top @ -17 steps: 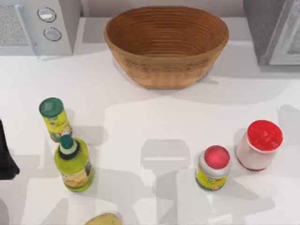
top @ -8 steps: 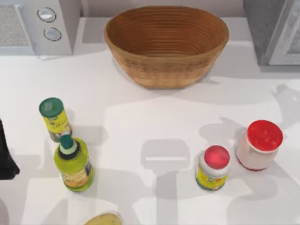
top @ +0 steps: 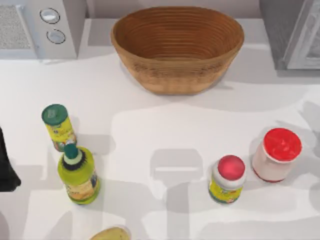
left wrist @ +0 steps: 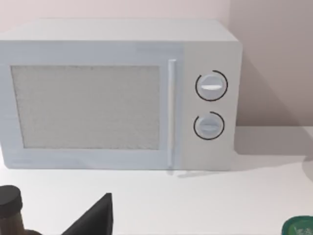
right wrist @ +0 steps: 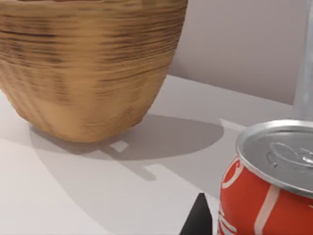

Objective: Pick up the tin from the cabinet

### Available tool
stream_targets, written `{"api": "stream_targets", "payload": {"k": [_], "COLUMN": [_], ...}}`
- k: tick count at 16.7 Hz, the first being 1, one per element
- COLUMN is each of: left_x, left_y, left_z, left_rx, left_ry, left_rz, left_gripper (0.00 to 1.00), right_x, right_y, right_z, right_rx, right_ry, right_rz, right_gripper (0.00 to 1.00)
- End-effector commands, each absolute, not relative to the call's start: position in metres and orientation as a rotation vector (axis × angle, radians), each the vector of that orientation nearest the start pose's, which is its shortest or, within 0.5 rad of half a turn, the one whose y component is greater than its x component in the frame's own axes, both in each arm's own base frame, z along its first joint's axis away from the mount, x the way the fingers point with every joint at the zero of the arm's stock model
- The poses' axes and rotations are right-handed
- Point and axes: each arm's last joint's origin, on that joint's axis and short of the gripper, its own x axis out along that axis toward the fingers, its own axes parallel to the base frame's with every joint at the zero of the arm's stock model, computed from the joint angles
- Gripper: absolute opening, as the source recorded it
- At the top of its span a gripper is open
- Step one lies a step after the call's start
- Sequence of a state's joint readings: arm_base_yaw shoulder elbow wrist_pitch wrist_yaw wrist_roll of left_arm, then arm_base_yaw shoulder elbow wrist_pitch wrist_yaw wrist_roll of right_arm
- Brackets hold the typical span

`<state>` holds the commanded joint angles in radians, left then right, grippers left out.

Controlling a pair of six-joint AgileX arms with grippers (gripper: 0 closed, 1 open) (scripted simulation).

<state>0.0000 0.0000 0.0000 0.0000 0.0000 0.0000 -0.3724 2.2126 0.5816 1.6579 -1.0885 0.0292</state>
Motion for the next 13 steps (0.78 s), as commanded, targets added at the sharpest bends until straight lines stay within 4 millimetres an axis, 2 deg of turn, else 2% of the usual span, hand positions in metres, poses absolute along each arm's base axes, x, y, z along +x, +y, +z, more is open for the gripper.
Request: {"api": "stream_targets", "payload": {"k": [3,9,13], "left_x": [0.106,0.106,0.106], "left_y": [-0.001,-0.001,-0.001], "left_z": [0.160,0.160,0.160], "left_rx": [0.000,0.000,0.000], "left_ry": [0.000,0.000,0.000], "left_rz": [0.000,0.000,0.000], "left_gripper": [1.00,1.00,1.00], "right_x": [0.299,0.299,0.308], "right_y": [-0.088,-0.086,-0.079], "right_z": [0.051,0.050,0.046], "right_rx": [0.000,0.004,0.004], "right_ry": [-0.001,0.003,0.003], "right_rz": [0.766,0.769,0.768], "right_gripper": [0.00,0.00,0.00]}}
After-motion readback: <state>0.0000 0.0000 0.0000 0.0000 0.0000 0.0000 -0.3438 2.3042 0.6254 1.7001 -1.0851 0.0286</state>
